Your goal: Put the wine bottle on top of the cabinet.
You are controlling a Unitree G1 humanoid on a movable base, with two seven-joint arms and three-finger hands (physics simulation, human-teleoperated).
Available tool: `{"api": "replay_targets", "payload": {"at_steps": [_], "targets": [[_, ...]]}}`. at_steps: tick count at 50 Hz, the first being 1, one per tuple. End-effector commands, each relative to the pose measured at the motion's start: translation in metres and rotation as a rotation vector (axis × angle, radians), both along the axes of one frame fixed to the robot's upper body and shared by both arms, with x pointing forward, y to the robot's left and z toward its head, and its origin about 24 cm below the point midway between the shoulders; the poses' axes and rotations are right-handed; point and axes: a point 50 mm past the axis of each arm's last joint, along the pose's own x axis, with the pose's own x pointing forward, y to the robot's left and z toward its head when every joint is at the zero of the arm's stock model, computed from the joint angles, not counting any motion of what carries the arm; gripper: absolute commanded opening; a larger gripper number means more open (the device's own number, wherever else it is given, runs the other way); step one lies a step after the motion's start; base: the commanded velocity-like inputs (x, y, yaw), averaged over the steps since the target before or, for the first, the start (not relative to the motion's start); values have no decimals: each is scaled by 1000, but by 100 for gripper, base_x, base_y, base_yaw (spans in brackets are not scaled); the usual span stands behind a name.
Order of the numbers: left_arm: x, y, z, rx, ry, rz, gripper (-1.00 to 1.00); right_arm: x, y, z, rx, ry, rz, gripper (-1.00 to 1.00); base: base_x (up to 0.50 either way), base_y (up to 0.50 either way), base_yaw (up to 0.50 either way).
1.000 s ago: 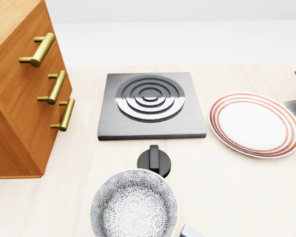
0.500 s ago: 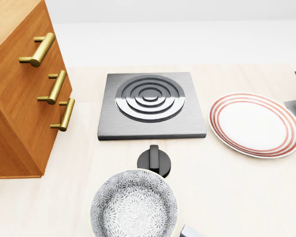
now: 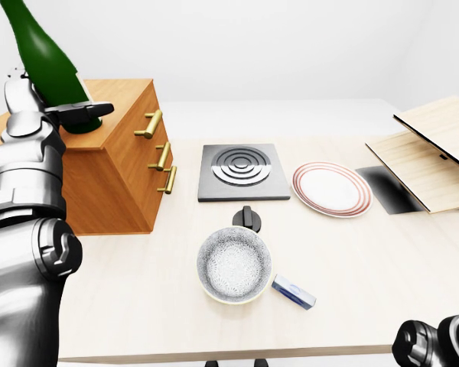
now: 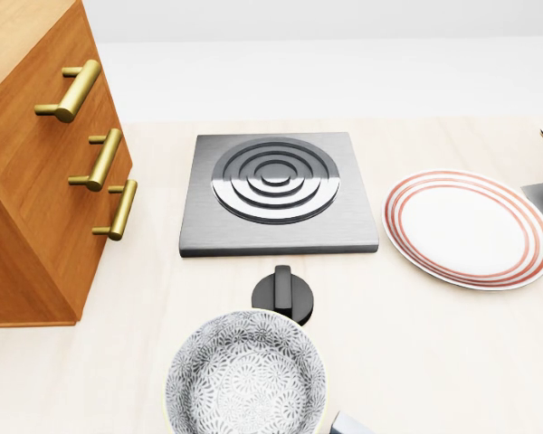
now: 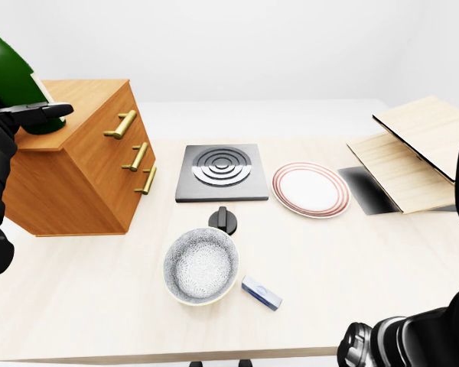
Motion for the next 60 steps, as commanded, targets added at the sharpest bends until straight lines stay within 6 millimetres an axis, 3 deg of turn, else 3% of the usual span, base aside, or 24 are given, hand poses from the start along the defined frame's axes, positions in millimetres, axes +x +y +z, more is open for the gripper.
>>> {"api": "replay_targets", "payload": {"at_steps": [1, 7, 15, 22, 23, 24, 25, 26, 28, 30, 31, 33, 34, 35, 36, 37, 40, 41, 42, 44, 46, 50, 53, 60], "targets": [[1, -1, -4, 0, 13, -4, 91, 0, -1, 0, 4, 0, -3, 100, 0, 0, 0], [-2, 3, 0, 7, -2, 6, 100, 0, -1, -1, 4, 3, -7, 100, 0, 0, 0], [-14, 20, 19, -9, -97, 22, 100, 0, 0, -1, 3, 5, 1, 100, 0, 0, 0], [-39, 50, 31, -74, -223, 75, 100, 5, 7, -3, -2, 24, 56, 100, 0, 0, 0], [-42, 55, 13, -103, -204, 72, 100, 6, 7, -3, -3, 27, 60, 100, 0, 0, 0], [-42, 55, 12, -104, -207, 72, 100, 6, 7, -3, -3, 27, 61, 100, 0, 0, 0], [-48, 59, 23, -92, -252, 72, 100, 6, 7, -3, -3, 27, 61, 100, 0, 0, 0], [-51, 61, 17, -99, -257, 65, 100, 6, 7, -3, -2, 27, 61, 100, 0, 0, 0], [-63, 65, 24, -81, -329, 73, 100, 6, 7, -3, -3, 27, 61, 100, 0, 0, 0], [-84, 67, 39, -52, -447, 63, 100, 6, 8, -3, -5, 26, 64, 100, 0, 0, 0], [-106, 68, 68, -14, -578, 60, 100, 6, 8, -3, -5, 25, 64, 100, 0, 0, 0], [-136, 67, 83, -8, -717, 60, 100, 5, 8, -3, -4, 24, 62, 100, 0, 0, 0], [-164, 62, 82, 9, -807, 48, 100, 5, 7, -3, -4, 23, 58, 100, 0, 0, 0], [-183, 59, 88, 15, -875, 41, 100, 5, 7, -2, -3, 22, 54, 100, 0, 0, 0], [-196, 56, 77, 0, -897, 37, 100, 5, 6, -2, -1, 21, 52, 100, 0, 0, 0], [-222, 51, 81, 25, -973, 28, 100, 4, 6, -2, -1, 19, 49, 100, 0, 0, 0], [-260, 46, 100, -5, -1108, 0, 100, 5, 6, -2, 0, 19, 51, 100, 0, 0, 0], [-275, 44, 100, -15, -1151, -14, 100, 5, 7, -2, -1, 19, 56, 100, 0, 0, 0], [-285, 35, 79, 15, -1128, -27, 100, 4, 6, -2, 3, 16, 56, 100, 0, 0, 0], [-308, 27, 91, -8, -1207, -69, 100, 5, 7, -2, 2, 15, 61, 100, 0, 0, 0], [-325, 18, 86, -50, -1239, -108, 100, 5, 6, -3, 7, 16, 60, 100, 0, 0, 0], [-336, -2, 67, -52, -1192, -188, 100, 4, 4, -3, 24, 14, 48, 100, 0, 0, 0], [-335, -28, 27, 152, -1034, -198, 100, 2, 1, -2, 36, -3, 36, 100, 0, 0, 0], [-334, -49, 5, 223, -915, -243, 100, -2, -3, 1, 51, -40, 15, 100, 0, 0, 0]]}}
